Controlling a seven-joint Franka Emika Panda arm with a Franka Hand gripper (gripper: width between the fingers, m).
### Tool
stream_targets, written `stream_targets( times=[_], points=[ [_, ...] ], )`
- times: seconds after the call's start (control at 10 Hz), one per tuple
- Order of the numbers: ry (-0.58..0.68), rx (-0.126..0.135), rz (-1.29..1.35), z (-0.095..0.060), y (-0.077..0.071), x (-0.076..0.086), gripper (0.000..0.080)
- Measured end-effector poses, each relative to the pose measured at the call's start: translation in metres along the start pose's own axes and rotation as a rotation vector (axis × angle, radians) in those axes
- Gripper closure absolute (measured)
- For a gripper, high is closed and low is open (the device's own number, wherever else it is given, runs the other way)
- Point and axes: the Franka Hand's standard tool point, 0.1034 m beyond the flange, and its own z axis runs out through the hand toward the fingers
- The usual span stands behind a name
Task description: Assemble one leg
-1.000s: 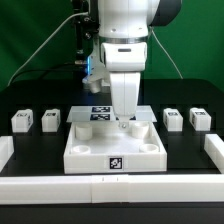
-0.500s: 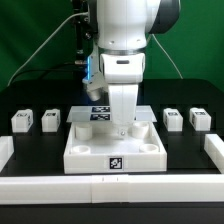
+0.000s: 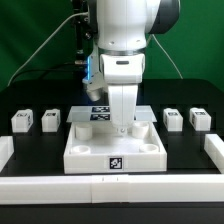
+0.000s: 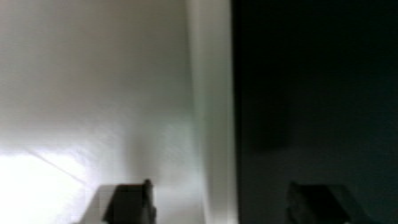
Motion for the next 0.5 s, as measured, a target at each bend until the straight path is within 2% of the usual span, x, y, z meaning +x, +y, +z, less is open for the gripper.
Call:
stream_targets(
  times=[0.1,0.2,0.3,0.5],
  points=[
    [0.0,0.0,0.0,0.0,0.0,0.0,0.0563],
    [0.0,0.0,0.0,0.0,0.0,0.0,0.0563],
    [0.001,-0.005,0.0,-0.0009,0.0012,0.0001,0.0735],
    [0.001,-0.007,0.0,-0.001,0.0016,0.0001,0.0735]
  ],
)
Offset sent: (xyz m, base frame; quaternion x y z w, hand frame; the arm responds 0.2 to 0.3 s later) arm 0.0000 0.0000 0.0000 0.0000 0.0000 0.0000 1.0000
